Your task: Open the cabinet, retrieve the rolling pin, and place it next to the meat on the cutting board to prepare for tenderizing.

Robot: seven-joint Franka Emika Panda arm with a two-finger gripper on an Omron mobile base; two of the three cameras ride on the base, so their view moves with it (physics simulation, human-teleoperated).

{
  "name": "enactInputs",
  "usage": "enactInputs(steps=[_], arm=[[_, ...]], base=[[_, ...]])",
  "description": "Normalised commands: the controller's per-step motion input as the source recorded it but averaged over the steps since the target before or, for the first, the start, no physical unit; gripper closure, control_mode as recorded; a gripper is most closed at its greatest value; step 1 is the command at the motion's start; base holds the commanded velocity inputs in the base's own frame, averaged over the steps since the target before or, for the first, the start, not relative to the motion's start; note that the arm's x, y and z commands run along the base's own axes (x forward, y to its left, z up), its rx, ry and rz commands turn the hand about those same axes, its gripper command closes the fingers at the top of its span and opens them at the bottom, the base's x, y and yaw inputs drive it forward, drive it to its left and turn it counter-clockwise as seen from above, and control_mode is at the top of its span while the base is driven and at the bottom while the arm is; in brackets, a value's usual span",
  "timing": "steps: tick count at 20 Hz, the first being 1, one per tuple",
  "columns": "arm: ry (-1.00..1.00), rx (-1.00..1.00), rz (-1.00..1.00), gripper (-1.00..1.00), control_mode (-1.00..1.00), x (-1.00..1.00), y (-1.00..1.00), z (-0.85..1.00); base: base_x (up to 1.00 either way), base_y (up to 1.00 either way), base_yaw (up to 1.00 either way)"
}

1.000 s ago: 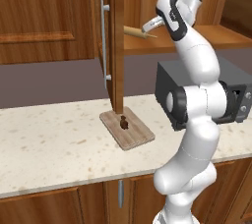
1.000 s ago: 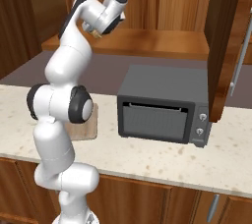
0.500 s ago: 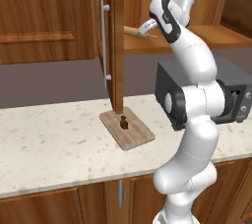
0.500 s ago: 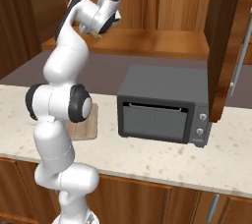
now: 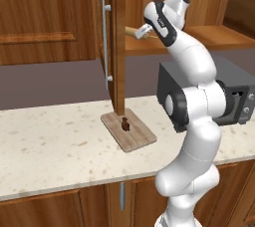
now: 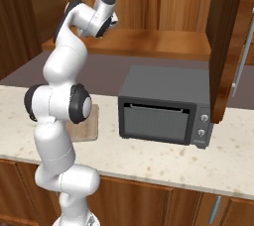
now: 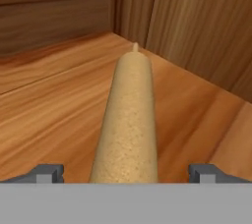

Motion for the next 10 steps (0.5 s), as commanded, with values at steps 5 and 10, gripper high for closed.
enactInputs(steps=[5, 10], arm=[[0.0, 0.0, 0.0, 1.0, -1.0, 0.16, 0.23, -0.28], [-0.03, 0.01, 0.01, 1.0, -1.0, -0.06, 0.13, -0.32]], base=[[0.0, 0.0, 0.0], [0.0, 0.0, 0.0]])
